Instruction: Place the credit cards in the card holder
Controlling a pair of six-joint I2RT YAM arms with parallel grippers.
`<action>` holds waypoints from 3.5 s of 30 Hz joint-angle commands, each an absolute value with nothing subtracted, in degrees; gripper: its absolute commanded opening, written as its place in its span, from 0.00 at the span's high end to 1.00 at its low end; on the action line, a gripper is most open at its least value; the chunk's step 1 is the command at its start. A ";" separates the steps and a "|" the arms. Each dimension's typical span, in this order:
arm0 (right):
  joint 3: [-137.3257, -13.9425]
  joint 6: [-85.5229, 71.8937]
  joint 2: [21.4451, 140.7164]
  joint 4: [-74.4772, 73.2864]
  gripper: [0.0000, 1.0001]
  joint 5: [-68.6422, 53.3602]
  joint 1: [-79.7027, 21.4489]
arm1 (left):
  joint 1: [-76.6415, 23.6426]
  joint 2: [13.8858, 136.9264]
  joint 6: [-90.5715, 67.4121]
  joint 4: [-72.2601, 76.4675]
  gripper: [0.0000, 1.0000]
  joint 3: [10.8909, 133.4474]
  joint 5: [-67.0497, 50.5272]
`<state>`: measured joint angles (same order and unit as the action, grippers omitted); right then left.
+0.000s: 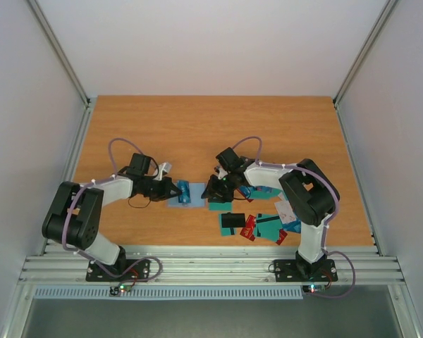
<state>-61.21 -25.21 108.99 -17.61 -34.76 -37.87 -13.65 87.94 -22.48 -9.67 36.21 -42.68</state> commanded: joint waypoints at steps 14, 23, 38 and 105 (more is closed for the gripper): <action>-59.75 -25.66 112.06 -19.93 0.69 -34.36 -38.28 | -13.99 89.31 -26.83 -14.20 1.00 38.44 -42.97; -59.76 -25.16 111.62 -21.18 0.69 -34.08 -38.21 | -13.80 92.30 -25.12 -23.77 1.00 43.80 -42.19; -59.11 -26.88 112.12 -19.12 0.69 -34.25 -38.31 | -13.85 95.76 -20.54 -29.25 1.00 47.09 -46.77; -62.06 -28.96 116.18 -16.42 0.69 -38.84 -38.18 | -19.25 98.64 -20.06 -40.88 0.41 57.33 -37.29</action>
